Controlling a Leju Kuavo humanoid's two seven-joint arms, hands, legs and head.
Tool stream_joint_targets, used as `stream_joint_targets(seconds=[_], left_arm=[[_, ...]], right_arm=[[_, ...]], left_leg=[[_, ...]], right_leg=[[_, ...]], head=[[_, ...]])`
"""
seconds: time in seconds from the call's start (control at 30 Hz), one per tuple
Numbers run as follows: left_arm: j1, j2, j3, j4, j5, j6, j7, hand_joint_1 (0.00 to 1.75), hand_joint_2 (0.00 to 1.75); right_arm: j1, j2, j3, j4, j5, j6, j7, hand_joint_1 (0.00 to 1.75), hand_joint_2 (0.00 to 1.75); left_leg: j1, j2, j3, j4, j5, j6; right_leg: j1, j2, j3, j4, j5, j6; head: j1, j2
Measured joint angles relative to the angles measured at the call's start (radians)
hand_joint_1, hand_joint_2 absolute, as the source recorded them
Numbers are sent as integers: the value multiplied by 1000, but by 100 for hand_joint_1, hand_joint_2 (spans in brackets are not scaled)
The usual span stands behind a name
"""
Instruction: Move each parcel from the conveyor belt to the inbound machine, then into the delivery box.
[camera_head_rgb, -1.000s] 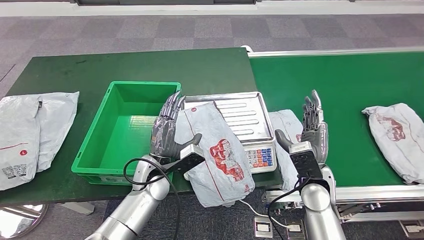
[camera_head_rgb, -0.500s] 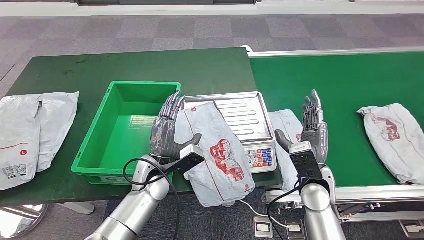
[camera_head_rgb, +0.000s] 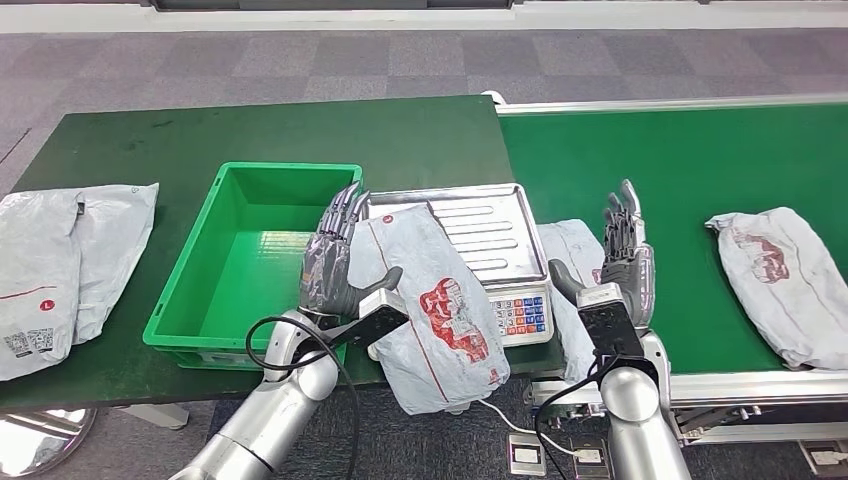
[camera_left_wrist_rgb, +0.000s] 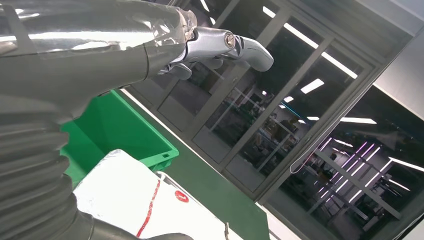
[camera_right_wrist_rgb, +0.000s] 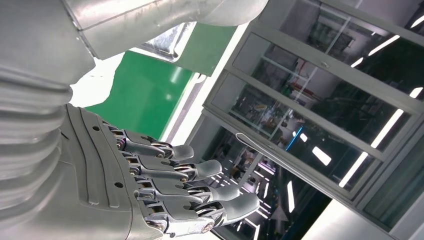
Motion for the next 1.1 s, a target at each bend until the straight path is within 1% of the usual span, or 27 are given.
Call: stream_joint_targets(seconds=[0.13, 0.17, 0.2, 0.23, 0.3, 0.33, 0.37, 0.4, 0.43, 0.53, 0.7, 1.1], left_arm=[[0, 0, 0, 0, -4, -4, 5, 0, 175], [-3, 0, -1, 5, -20, -21, 25, 0, 175], [-15, -2, -7, 30, -59, -65, 75, 0, 175], [-34, -5, -20, 74, -114, -145, 152, 0, 175], [-80, -12, -62, 192, -218, -398, 328, 0, 175], [-101, -17, -81, 239, -245, -523, 381, 0, 175], [-119, -23, -95, 276, -257, -621, 407, 0, 175], [-138, -29, -105, 305, -262, -674, 412, 0, 175], [-155, -34, -112, 333, -265, -703, 413, 0, 175], [-188, -43, -124, 389, -266, -712, 412, 0, 175], [-215, -51, -135, 440, -266, -712, 412, 0, 175], [-224, -59, -142, 460, -288, -711, 393, 0, 175]], right_arm=[[0, 0, 0, 0, 0, 0, 0, 0, 175], [0, 0, 0, 0, 0, 0, -2, 0, 175], [-1, 1, 0, 1, 1, 0, -5, 0, 175], [-5, 3, 0, 3, 1, 0, -10, 0, 175], [-16, 10, 0, 10, 5, 0, -19, 0, 175], [-20, 13, 0, 14, 7, 0, -22, 0, 175], [-22, 16, 0, 18, 10, 0, -23, 0, 175], [-24, 18, 0, 21, 12, 0, -24, 0, 175], [-25, 20, 0, 24, 14, 0, -24, 0, 175], [-28, 25, 0, 30, 16, 0, -24, 0, 175], [-30, 29, 0, 35, 16, 0, -24, 0, 175], [-31, 30, 0, 37, 26, 10, -21, 0, 175]], left_leg=[[0, 0, 0, 0, 0, 0], [0, 0, 0, 0, 0, 0], [0, 0, 0, 0, 0, 0], [0, 0, 0, 0, 0, 0], [0, 0, 2, 0, 0, 0], [0, -1, 3, 0, 0, 0], [0, -2, 5, 0, -1, 0], [0, -3, 8, 0, -1, 0], [0, -3, 10, 0, -2, 1], [-1, -4, 15, -1, -3, 1], [-1, -4, 21, -1, -3, 1], [-1, -4, 26, -1, -3, 1]], right_leg=[[0, 0, 0, 0, 0, 0], [0, 0, -1, 0, 0, 0], [0, 0, -1, 0, 0, 0], [0, 0, 0, -1, 0, 0], [0, 0, 2, -1, 0, 0], [0, -1, 4, -1, -1, 0], [0, -2, 7, -1, -1, 0], [0, -3, 10, -1, -2, 1], [0, -4, 12, -1, -3, 1], [0, -6, 18, -2, -4, 1], [0, -6, 23, -2, -5, 1], [0, -6, 29, -2, -5, 1]], head=[[0, 0], [0, 0], [0, 0], [0, 0], [0, 0], [-1, 0], [-1, 0], [-1, 0], [-1, 0], [-1, 0], [-1, 0], [-1, 0]])
